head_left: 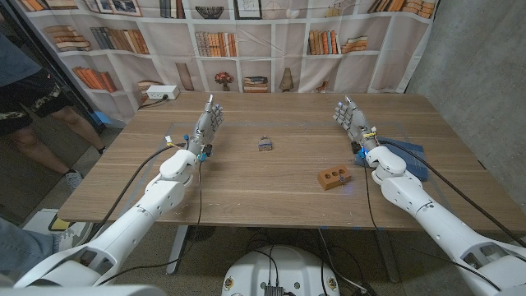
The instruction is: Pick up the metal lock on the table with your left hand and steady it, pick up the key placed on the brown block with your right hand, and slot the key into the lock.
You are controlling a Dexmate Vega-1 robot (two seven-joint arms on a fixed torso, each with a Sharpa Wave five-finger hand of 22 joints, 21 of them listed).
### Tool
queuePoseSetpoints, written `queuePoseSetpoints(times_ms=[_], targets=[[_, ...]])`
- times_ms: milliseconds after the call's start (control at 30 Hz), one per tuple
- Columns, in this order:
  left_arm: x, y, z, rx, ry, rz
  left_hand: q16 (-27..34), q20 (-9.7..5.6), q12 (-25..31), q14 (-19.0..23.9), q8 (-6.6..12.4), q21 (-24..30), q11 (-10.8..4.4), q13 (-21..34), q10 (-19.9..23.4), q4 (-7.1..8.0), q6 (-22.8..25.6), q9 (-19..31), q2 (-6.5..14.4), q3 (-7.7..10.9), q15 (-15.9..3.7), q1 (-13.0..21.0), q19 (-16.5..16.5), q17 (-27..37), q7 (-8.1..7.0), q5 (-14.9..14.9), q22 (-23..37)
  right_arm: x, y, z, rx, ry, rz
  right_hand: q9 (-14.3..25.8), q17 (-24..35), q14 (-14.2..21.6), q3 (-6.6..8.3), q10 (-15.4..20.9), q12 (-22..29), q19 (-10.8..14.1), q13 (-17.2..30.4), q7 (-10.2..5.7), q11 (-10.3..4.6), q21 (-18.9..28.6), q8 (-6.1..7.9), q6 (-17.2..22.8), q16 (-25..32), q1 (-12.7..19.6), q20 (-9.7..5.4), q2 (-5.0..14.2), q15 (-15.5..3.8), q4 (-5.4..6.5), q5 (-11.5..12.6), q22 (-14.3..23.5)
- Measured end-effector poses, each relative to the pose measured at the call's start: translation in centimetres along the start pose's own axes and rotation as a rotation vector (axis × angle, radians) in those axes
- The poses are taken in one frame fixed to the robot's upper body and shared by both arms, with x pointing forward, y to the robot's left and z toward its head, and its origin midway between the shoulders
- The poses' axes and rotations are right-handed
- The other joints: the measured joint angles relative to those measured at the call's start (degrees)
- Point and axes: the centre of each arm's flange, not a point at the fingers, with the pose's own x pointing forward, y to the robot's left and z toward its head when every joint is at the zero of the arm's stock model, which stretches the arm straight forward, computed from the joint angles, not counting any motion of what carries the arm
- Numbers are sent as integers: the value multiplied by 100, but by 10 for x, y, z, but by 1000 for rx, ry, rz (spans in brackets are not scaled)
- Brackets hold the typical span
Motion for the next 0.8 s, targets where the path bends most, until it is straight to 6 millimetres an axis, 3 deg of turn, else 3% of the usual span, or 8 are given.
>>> queuePoseSetpoints(times_ms=[333,600,800], targets=[[-7,-2,4,12,-13,9,0,1,0,30,1,0,19,-1,19,0,18,-1,24,0,27,24,0,0,17,21,0,3,4,-1,7,2,28,0,0,20,0,60,0,2,0,0,-1,0,0,0,0,0,1,0,-20,0,0,0],[-11,-8,7,22,-30,-4,0,2,44,89,1,0,24,-1,75,0,76,-1,40,0,20,40,0,0,-13,43,-1,0,7,1,8,-31,34,-1,-1,270,-2,334,44,306,0,-28,-85,43,44,171,43,29,-6,-29,-163,-1,0,-1],[-13,-12,11,31,-45,-19,0,2,44,140,37,0,16,-1,127,-1,115,-1,92,0,27,92,0,0,9,43,-1,-4,10,2,1,-59,42,-1,-1,330,-18,398,44,359,0,-11,-133,43,44,215,44,30,-31,-30,-186,-18,0,-1]])
